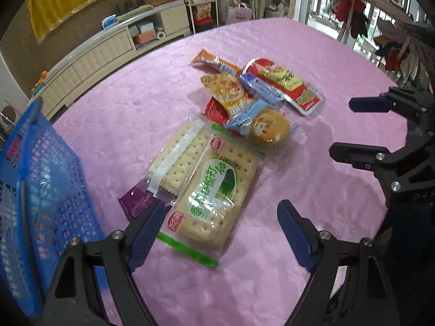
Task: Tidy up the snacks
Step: 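Grasp the green-labelled cracker pack with the left gripper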
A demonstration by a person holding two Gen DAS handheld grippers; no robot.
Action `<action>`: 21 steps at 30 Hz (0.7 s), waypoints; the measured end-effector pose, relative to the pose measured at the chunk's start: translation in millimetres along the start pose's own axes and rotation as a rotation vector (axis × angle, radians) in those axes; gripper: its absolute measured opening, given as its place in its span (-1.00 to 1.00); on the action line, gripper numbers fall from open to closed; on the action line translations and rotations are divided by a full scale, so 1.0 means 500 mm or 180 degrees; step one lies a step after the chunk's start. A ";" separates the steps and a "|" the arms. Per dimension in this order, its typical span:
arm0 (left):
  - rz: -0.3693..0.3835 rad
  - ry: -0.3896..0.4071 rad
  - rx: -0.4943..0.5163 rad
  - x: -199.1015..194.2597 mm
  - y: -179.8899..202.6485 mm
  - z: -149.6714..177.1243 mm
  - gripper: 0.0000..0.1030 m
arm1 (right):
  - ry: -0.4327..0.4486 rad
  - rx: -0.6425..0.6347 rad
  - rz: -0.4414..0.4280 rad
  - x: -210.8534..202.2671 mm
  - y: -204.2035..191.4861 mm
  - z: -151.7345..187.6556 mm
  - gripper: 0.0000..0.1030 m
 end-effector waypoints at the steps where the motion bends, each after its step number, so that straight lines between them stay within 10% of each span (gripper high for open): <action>1: -0.0028 -0.0029 0.0022 0.010 -0.002 -0.004 0.61 | -0.0027 -0.0009 0.0005 0.008 0.000 -0.001 0.68; 21: -0.0211 -0.0302 0.0211 0.098 0.003 -0.039 0.61 | -0.0241 0.0232 -0.0042 0.057 0.029 0.010 0.68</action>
Point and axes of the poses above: each gripper's, at about its wrist camera, not at the fingertips, and x roughly the way its jaws point, y to its right, z to its underside, the point moved 3 cm from there along x, roughly the way its jaws point, and after that the axes turned 8 degrees about -y, right-handed, at the moved point
